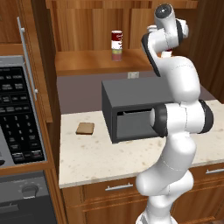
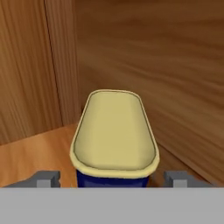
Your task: Stack two cans on top of the other two cans in the cabinet.
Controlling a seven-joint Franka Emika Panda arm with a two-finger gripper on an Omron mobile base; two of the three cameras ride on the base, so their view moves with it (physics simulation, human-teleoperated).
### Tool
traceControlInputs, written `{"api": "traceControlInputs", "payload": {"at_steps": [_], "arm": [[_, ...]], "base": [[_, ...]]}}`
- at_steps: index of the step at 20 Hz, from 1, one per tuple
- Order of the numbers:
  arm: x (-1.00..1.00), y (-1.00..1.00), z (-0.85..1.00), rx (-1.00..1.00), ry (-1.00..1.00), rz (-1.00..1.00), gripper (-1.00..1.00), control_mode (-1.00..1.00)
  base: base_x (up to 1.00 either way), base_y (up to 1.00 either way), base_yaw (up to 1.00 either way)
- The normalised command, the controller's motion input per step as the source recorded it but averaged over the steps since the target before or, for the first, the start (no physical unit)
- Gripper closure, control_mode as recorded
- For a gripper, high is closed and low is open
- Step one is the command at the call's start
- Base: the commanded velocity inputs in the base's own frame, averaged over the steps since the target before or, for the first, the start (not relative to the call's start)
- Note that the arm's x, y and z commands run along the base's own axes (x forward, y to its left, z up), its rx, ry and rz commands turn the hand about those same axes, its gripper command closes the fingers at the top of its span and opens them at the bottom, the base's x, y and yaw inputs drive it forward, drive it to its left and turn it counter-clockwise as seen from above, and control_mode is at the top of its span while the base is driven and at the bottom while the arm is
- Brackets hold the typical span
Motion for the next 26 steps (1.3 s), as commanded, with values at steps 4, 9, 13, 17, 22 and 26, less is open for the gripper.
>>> {"api": "traceControlInputs", "payload": {"at_steps": [4,9,13,17,22,26], "arm": [[-0.27,0.16,-0.12,0.0,-0.02,0.0,-1.0,-1.0],[-0.42,0.44,-0.33,0.0,-0.07,0.0,-1.0,-1.0],[-0.58,0.43,-0.31,0.0,-0.15,0.0,-1.0,-1.0],[-0.73,0.38,-0.09,0.0,-0.08,0.02,-1.0,-1.0],[-0.87,0.37,-0.04,0.0,-0.02,0.09,-1.0,-1.0],[-0.91,0.43,-0.05,-0.01,-0.01,0.11,-1.0,-1.0]], "base": [[0.0,0.0,0.0],[0.0,0.0,0.0],[0.0,0.0,0.0],[0.0,0.0,0.0],[0.0,0.0,0.0],[0.0,0.0,0.0]]}}
